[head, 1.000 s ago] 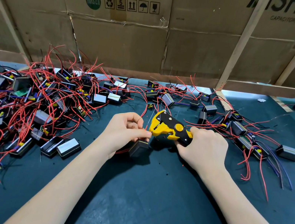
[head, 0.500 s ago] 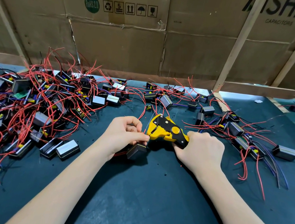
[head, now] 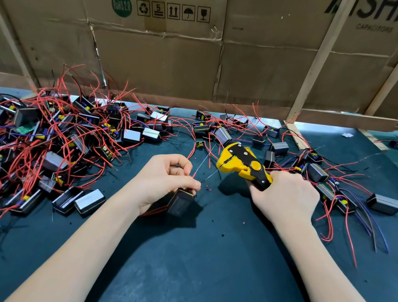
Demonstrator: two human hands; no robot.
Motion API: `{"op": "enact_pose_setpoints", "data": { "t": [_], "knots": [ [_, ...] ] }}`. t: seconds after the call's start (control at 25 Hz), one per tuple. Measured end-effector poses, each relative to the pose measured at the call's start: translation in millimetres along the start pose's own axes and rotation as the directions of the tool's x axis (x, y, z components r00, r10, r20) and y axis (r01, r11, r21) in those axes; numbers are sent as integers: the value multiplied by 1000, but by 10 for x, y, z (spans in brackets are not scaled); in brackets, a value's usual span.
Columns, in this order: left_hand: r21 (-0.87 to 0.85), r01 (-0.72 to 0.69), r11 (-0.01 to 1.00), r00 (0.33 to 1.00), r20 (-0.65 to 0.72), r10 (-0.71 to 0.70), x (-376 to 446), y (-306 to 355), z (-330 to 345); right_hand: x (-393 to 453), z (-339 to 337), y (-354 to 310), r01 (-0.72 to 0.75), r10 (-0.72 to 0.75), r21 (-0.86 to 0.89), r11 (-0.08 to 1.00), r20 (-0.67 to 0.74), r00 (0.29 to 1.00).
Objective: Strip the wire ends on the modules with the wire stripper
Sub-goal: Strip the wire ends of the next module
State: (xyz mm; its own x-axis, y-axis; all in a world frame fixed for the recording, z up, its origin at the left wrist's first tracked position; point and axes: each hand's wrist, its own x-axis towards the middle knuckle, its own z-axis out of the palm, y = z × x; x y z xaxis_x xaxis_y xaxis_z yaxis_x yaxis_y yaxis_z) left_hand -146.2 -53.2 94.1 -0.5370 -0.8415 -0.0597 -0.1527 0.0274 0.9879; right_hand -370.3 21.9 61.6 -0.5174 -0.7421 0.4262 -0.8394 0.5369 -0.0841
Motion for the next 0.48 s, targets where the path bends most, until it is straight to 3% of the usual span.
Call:
{"op": "enact_pose_setpoints", "data": {
  "t": [0.28, 0.48],
  "knots": [
    [50, 39, 998, 986, 157, -46, 13, 16, -113, 20, 7, 62, -64, 66, 40, 997, -63, 996],
    [133, 63, 989, 899, 423, -114, -62, 20, -287, 93, -8, 175, -184, 188, 86, 979, -42, 981]
  ]
}}
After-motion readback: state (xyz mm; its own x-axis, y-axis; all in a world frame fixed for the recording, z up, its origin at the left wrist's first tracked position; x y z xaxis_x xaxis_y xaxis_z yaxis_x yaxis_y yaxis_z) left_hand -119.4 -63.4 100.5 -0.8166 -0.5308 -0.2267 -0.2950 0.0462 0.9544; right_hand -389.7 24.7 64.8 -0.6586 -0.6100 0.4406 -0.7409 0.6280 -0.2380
